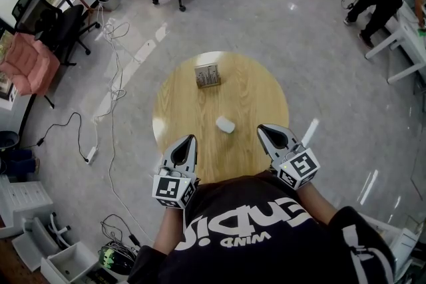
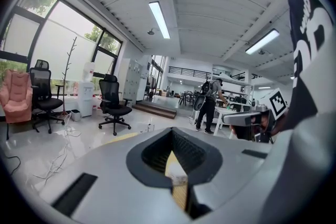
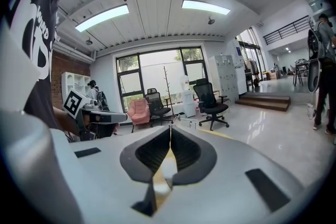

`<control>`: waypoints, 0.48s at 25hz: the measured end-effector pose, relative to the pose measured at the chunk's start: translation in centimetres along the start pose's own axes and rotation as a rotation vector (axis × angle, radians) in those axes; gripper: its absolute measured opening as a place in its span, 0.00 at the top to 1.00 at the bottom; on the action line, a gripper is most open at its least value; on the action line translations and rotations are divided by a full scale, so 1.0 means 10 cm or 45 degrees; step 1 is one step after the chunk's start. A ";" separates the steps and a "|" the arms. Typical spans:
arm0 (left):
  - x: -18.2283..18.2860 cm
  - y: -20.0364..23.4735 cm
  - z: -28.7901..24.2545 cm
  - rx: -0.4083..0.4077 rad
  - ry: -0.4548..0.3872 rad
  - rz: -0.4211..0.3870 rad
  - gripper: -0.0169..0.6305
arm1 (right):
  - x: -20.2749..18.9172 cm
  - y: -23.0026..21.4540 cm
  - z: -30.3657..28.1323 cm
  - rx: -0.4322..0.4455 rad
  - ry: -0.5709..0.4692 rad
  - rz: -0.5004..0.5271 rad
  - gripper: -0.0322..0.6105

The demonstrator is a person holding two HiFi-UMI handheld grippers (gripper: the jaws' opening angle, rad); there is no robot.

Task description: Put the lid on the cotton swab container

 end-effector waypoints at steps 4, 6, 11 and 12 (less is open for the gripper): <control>0.00 0.00 0.01 0.017 -0.008 0.029 0.96 | 0.00 0.00 0.02 0.006 -0.006 0.004 0.94; 0.01 0.02 0.01 0.031 -0.016 0.043 0.96 | 0.00 -0.01 0.01 0.008 -0.010 0.004 0.94; 0.01 0.04 0.00 0.037 -0.017 0.049 0.96 | 0.00 -0.01 -0.01 0.007 -0.018 0.006 0.94; 0.01 0.04 0.00 0.038 -0.018 0.049 0.96 | -0.01 0.00 -0.01 0.008 -0.017 0.007 0.94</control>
Point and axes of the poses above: the fingertips, and each gripper's own axes: z backward along the fingers, y to its left, x out of its top, the point moved 5 cm from there along z, backward along the fingers, and after that the axes turned 7 degrees about z, right-handed, at the moved point
